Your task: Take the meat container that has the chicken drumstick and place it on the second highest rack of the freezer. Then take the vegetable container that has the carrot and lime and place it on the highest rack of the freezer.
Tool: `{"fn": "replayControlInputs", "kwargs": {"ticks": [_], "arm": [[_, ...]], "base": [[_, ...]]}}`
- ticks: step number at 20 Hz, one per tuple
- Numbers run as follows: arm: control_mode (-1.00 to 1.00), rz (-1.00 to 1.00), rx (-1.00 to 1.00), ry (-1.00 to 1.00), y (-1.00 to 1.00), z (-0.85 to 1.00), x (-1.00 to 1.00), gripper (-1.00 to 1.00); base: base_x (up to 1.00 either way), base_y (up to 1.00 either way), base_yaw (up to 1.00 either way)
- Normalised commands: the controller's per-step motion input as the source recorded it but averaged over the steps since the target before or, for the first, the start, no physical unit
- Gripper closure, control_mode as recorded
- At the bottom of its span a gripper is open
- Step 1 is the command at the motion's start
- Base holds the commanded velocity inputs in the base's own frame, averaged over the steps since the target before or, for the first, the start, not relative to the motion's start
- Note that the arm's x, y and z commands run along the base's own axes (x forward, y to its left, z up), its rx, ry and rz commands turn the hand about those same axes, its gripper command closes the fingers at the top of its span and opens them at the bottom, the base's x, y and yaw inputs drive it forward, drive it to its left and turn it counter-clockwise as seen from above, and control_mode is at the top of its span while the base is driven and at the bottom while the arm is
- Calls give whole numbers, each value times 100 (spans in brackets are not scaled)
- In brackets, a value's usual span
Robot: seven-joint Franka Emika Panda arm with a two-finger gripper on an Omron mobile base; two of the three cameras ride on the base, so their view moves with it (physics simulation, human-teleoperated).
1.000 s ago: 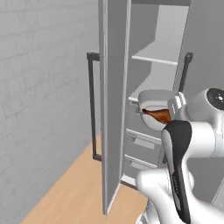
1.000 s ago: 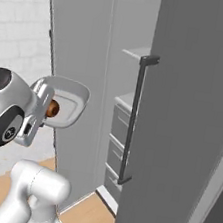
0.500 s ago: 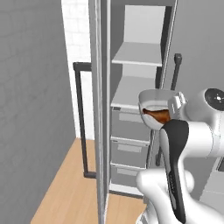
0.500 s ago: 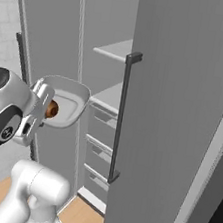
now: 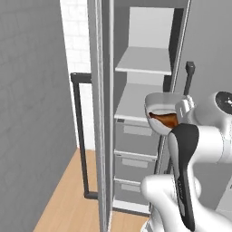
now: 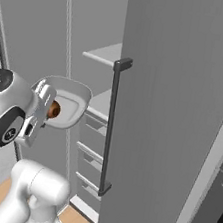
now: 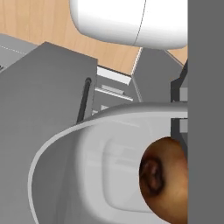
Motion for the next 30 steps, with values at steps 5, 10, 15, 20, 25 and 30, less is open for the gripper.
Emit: {"fn": "replayControlInputs", "kwargs": {"ticks": [5,10,15,20,25,30], "arm": [[100,0,0,0,0,0,0,100],[100,0,0,0,0,0,0,100],[100,0,0,0,0,0,0,100],[100,0,0,0,0,0,0,100],[100,0,0,0,0,0,0,100],[100,0,0,0,0,0,0,100]], "base": [[47,27,0],[60,15,0],[58,10,0],[38,4,0],[5,0,0],[0,-1,-1]]}}
